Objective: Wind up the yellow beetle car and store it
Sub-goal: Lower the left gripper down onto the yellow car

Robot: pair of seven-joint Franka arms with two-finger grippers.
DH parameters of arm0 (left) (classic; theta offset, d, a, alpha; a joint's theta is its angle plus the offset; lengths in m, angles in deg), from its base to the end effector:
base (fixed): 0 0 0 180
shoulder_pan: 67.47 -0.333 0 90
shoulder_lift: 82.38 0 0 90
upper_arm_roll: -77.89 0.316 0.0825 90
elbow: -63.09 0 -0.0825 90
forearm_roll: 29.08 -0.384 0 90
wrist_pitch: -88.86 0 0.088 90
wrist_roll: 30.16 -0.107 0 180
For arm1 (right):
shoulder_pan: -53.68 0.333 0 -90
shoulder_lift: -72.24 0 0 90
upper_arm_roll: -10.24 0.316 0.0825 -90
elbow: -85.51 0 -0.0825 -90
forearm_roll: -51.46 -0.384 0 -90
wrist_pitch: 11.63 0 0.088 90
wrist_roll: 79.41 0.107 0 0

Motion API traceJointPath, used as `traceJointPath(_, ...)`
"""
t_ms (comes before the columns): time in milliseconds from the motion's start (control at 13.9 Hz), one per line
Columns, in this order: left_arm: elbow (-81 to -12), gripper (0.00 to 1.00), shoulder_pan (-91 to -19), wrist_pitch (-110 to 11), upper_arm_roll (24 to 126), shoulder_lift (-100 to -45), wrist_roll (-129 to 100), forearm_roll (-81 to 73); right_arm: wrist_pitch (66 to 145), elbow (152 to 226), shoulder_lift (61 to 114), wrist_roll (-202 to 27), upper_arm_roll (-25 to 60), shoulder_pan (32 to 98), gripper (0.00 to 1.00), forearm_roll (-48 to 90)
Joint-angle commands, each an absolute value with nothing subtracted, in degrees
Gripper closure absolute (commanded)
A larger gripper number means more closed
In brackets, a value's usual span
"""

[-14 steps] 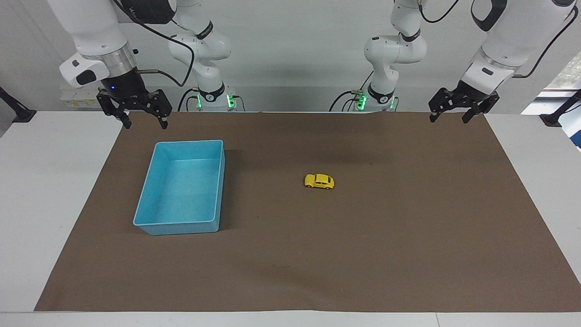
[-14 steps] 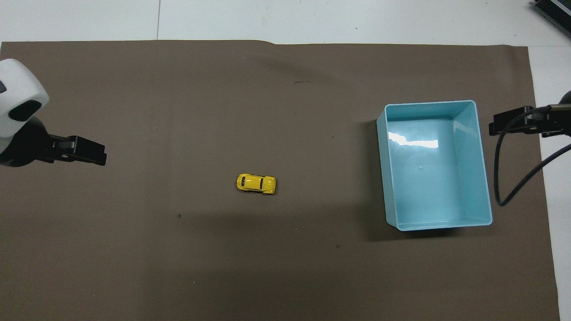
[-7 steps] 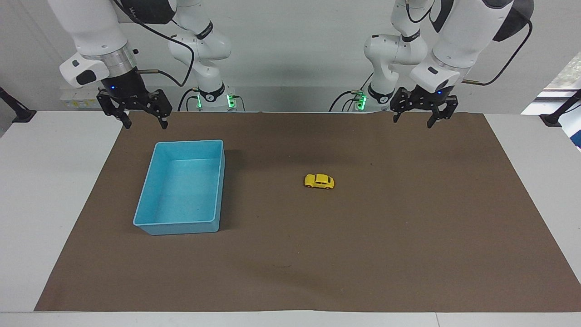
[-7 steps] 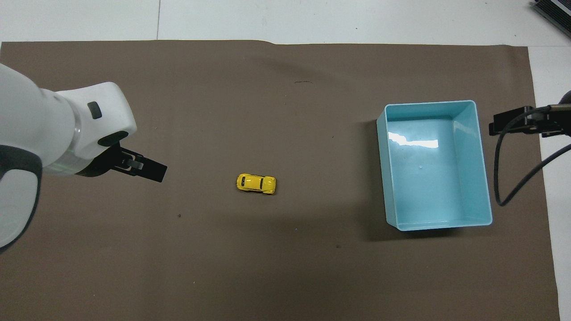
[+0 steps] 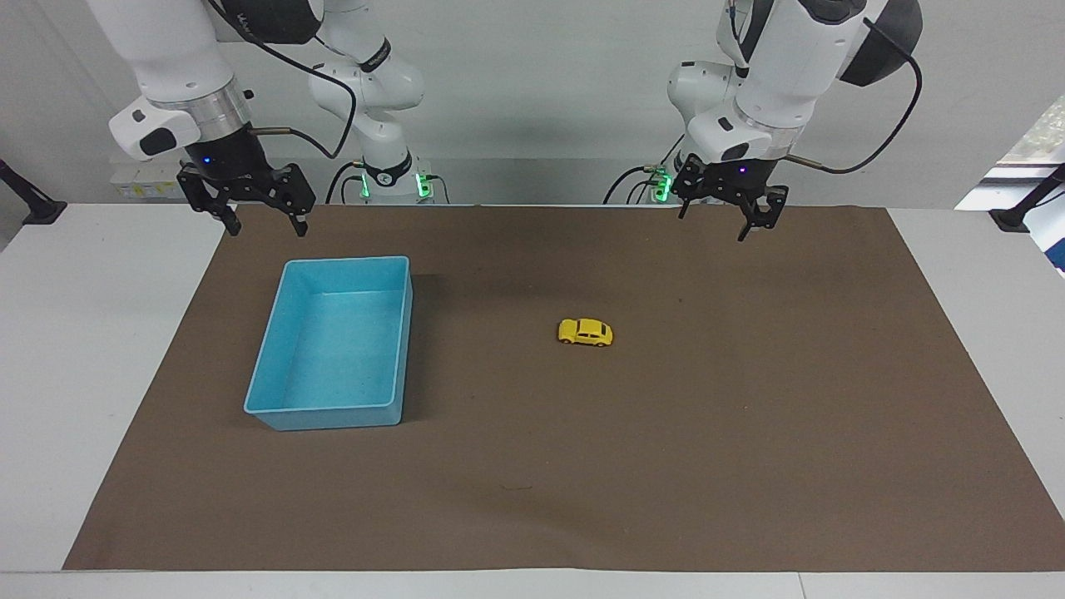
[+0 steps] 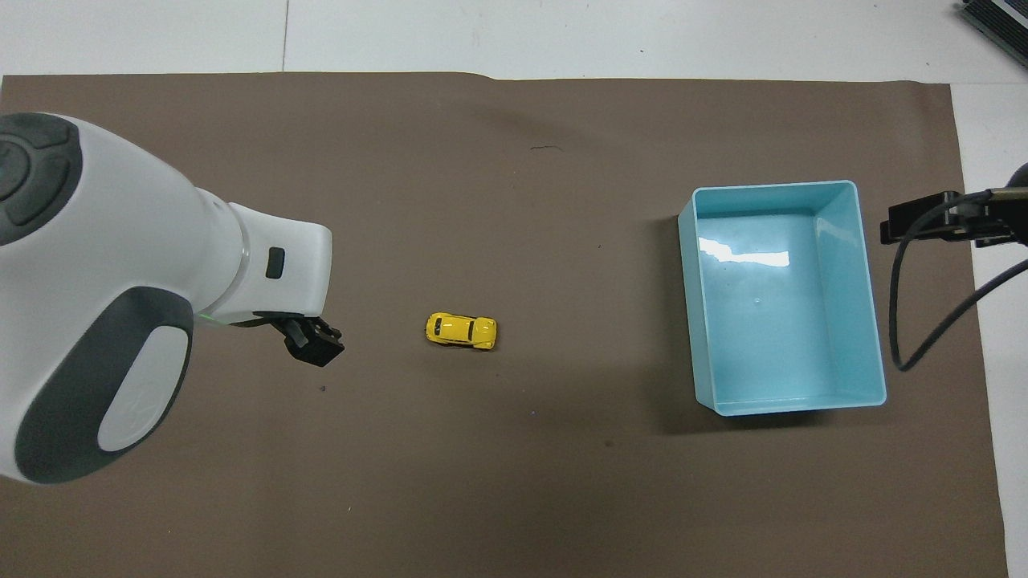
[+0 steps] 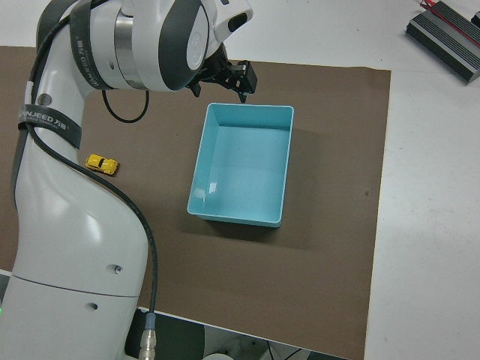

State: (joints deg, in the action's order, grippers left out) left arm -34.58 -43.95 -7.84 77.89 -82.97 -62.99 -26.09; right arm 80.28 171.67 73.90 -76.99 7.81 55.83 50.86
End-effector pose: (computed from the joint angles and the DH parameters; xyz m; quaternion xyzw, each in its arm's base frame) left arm 0.5094 -0.2272 0.5769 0.8827 -0.4692 -0.0012 0.0261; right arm 0.5676 -0.0013 0.6431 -0.9991 0.0235 -0.0356 0.0053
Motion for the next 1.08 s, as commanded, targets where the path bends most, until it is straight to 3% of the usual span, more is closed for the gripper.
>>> traceJointPath(0, -35.88, 0.00, -42.60, -9.66, 78.94, -83.17, -71.01, -26.53, 79.69, 171.64, 73.47, -76.34, 8.05, 55.52, 0.00, 50.67)
traceJointPath(288, -39.99, 0.00, -42.51, -10.62, 78.94, -84.40, -80.25, -26.70, 79.77, 171.73, 73.47, -76.34, 8.05, 55.52, 0.00, 50.67)
traceJointPath(721, -42.64, 0.00, -37.07, -19.76, 78.94, -80.01, -80.96, -29.16, 79.69, 171.64, 73.47, -76.25, 8.05, 55.52, 0.00, 50.67)
traceJointPath(1009, -42.82, 0.00, -33.02, -28.01, 78.94, -73.08, -80.96, -31.45, 79.77, 171.64, 73.47, -76.34, 8.05, 55.52, 0.00, 50.67)
